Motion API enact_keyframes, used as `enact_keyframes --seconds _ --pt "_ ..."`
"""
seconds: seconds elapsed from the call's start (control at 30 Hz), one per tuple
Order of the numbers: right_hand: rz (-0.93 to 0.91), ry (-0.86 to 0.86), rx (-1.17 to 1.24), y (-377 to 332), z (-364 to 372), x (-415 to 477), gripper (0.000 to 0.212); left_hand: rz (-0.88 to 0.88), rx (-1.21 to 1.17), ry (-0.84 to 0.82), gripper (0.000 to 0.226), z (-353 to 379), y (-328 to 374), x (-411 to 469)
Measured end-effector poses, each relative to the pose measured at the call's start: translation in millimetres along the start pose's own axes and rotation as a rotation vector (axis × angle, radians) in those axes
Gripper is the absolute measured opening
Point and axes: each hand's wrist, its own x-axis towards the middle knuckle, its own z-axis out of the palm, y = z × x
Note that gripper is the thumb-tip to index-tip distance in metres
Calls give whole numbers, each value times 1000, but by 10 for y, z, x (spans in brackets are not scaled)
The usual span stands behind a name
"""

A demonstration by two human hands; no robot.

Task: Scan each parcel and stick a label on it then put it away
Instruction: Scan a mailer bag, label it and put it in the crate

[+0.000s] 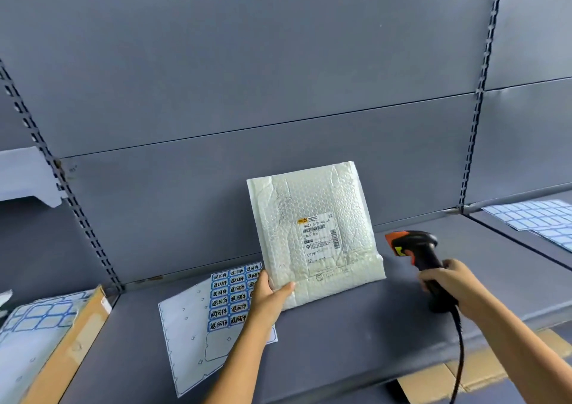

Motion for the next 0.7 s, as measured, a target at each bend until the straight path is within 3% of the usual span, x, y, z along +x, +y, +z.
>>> enact_keyframes --seconds 0.1,0.17,0.33,0.7 --pt "-52 -115 384 -195 112 -263 21 8 20 -2 25 20 24 48" --pt "-124 -161 473 -347 203 -484 24 7 4 -10 26 31 54 71" --pt "-294 -240 306 -489 444 -852 34 8 45 -33 32 11 89 129" --pt "-438 -179 56 -450 683 -988 32 -29 124 -54 48 -32 46 149"
